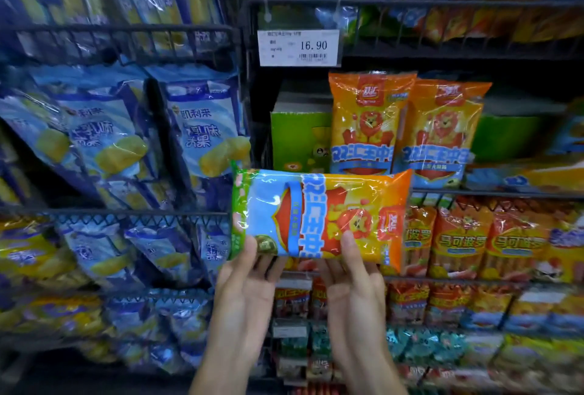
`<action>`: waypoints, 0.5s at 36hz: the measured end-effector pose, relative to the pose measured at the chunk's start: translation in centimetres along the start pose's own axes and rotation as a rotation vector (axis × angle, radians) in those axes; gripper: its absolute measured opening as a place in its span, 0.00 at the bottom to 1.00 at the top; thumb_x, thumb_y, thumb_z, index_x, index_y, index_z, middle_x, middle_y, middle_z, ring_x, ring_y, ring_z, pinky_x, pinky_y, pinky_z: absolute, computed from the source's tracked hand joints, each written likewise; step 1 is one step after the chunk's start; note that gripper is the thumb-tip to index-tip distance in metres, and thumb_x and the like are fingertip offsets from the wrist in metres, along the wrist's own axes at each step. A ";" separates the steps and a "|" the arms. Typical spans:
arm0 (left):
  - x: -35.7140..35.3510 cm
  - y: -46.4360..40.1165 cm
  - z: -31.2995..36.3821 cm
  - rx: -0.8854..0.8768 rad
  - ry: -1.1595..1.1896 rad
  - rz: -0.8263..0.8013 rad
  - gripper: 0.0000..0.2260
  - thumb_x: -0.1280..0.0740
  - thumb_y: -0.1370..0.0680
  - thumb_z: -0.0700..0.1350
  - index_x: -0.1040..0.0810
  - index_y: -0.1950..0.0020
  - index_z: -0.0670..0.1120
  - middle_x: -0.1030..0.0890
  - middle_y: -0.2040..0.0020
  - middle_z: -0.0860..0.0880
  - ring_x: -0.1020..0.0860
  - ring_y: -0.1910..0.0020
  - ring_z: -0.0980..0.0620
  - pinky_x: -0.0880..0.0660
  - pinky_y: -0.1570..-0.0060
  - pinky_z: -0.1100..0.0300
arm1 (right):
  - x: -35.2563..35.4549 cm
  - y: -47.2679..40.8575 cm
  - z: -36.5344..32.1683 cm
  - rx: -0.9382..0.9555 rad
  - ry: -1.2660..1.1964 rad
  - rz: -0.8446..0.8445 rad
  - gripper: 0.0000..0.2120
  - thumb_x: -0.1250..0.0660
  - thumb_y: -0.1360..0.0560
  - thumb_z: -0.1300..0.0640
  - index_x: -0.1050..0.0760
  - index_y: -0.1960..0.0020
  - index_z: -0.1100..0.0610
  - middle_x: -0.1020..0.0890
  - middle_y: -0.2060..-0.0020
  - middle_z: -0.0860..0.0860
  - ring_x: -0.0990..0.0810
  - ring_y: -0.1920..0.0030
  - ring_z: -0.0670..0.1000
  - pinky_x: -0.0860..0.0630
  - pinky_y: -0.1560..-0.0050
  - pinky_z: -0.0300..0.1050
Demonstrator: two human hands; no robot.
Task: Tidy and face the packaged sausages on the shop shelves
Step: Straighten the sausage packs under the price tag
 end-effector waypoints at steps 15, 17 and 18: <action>-5.0 -2.0 3.5 -0.137 -0.955 -0.486 0.25 0.29 0.22 0.52 0.29 0.26 0.54 0.22 0.30 0.60 0.25 0.29 0.56 0.26 0.33 0.60 | 0.1 -2.0 -9.0 0.433 0.473 -0.112 0.13 0.27 0.30 0.56 0.20 0.46 0.52 0.12 0.56 0.43 0.15 0.57 0.41 0.20 0.63 0.35; -6.2 -2.3 2.3 -0.056 -1.007 -0.546 0.24 0.28 0.23 0.49 0.27 0.28 0.54 0.20 0.34 0.60 0.22 0.32 0.56 0.23 0.35 0.57 | -0.6 -2.1 -9.1 0.441 0.517 -0.127 0.18 0.26 0.33 0.56 0.22 0.43 0.50 0.13 0.57 0.36 0.15 0.53 0.37 0.21 0.57 0.31; -6.5 -2.3 1.8 -0.031 -1.014 -0.559 0.23 0.28 0.24 0.49 0.26 0.29 0.54 0.18 0.35 0.58 0.20 0.34 0.55 0.22 0.37 0.55 | -1.0 -2.2 -9.1 0.456 0.534 -0.137 0.23 0.26 0.34 0.56 0.23 0.40 0.50 0.14 0.56 0.34 0.16 0.51 0.36 0.21 0.54 0.30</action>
Point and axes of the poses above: each hand's wrist, its own y-axis away from the middle knuckle, its own x-axis out of the back of the hand, z = x × y, the point moved 6 cm from there along -y, towards the middle knuckle
